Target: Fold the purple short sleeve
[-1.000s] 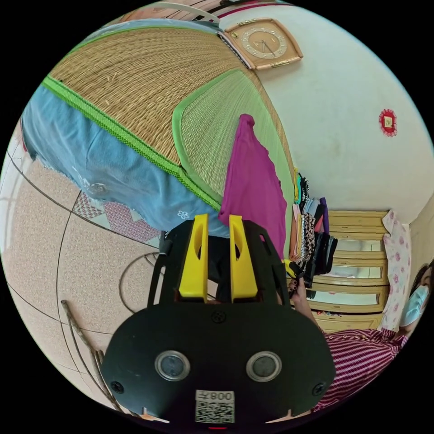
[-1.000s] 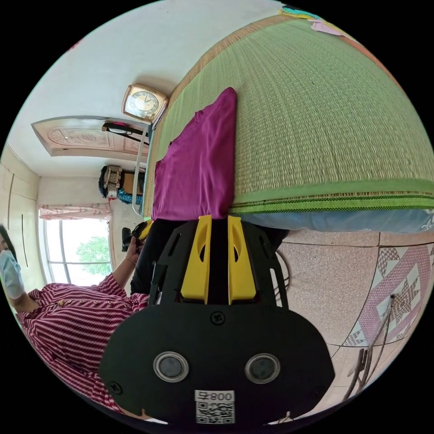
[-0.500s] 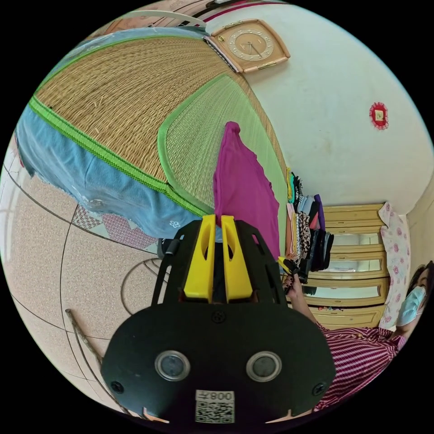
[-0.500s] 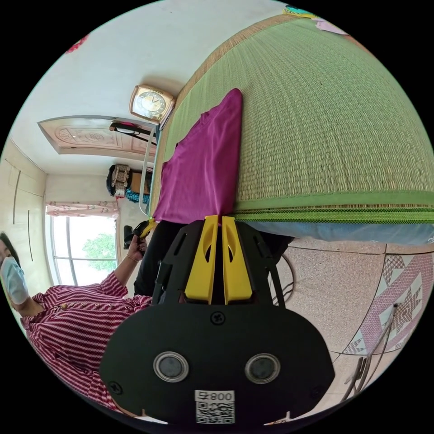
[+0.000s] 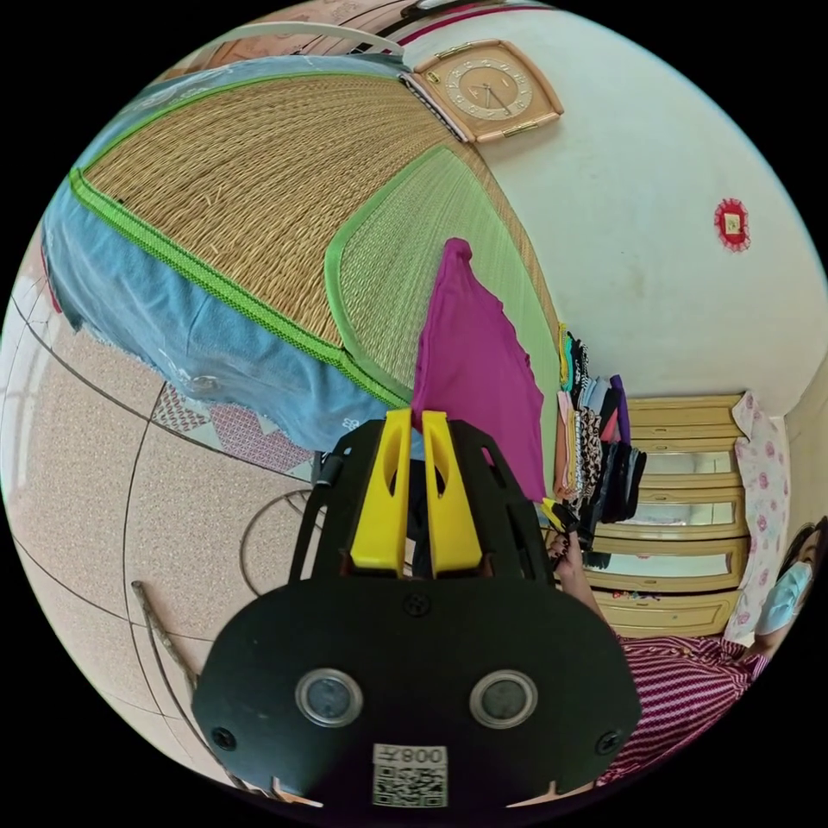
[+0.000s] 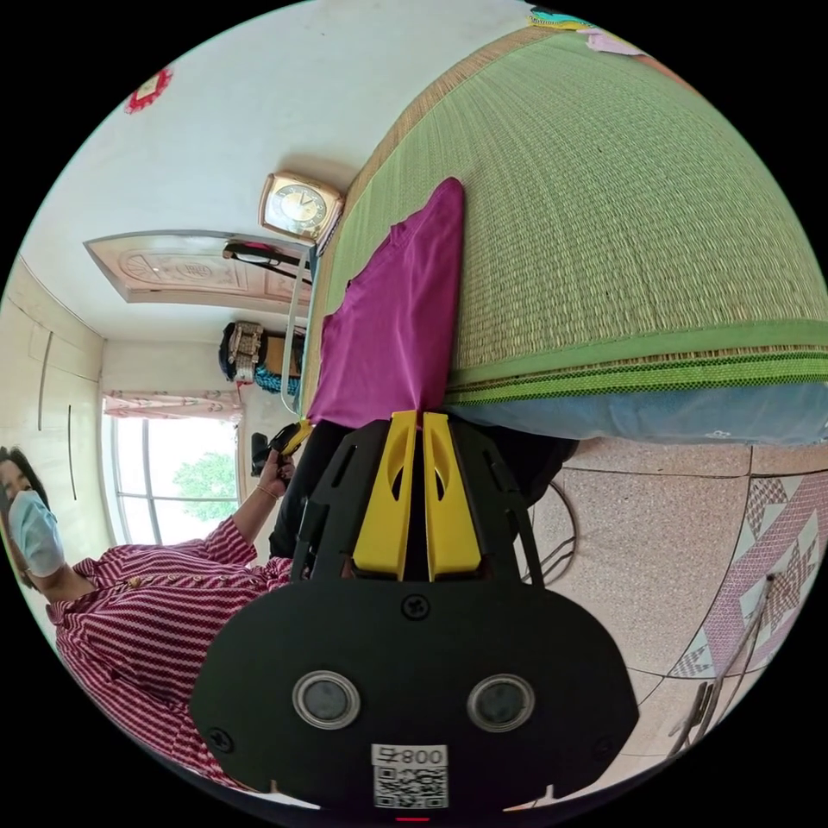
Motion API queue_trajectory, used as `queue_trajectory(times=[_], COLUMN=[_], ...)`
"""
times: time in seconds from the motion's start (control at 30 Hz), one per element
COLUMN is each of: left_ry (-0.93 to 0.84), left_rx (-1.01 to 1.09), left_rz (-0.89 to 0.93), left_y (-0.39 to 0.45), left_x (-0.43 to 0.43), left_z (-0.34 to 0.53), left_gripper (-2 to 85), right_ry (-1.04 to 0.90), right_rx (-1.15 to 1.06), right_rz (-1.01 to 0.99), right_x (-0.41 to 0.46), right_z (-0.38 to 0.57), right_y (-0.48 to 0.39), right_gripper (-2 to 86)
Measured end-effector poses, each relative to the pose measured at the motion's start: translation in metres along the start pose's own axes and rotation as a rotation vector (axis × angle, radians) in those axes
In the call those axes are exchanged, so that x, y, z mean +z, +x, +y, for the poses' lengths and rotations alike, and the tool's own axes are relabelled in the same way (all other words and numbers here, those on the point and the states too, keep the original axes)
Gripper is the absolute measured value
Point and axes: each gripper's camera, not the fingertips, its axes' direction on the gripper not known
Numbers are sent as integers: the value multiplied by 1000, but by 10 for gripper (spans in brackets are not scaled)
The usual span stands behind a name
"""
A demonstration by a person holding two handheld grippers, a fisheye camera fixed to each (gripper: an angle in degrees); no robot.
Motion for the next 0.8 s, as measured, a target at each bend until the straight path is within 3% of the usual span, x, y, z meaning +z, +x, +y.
queue_trajectory(times=[0.6,0.8], left_ry=[18,44], left_rx=[5,55], left_rz=[-39,-134], left_y=[54,101], left_x=[-52,-82], left_z=[34,52], left_gripper=[21,13], right_ry=[5,-2], right_rx=[-16,-32], right_rz=[-36,-24], right_x=[-7,-7], right_z=[11,10], right_y=[-18,-26], right_gripper=[9,8])
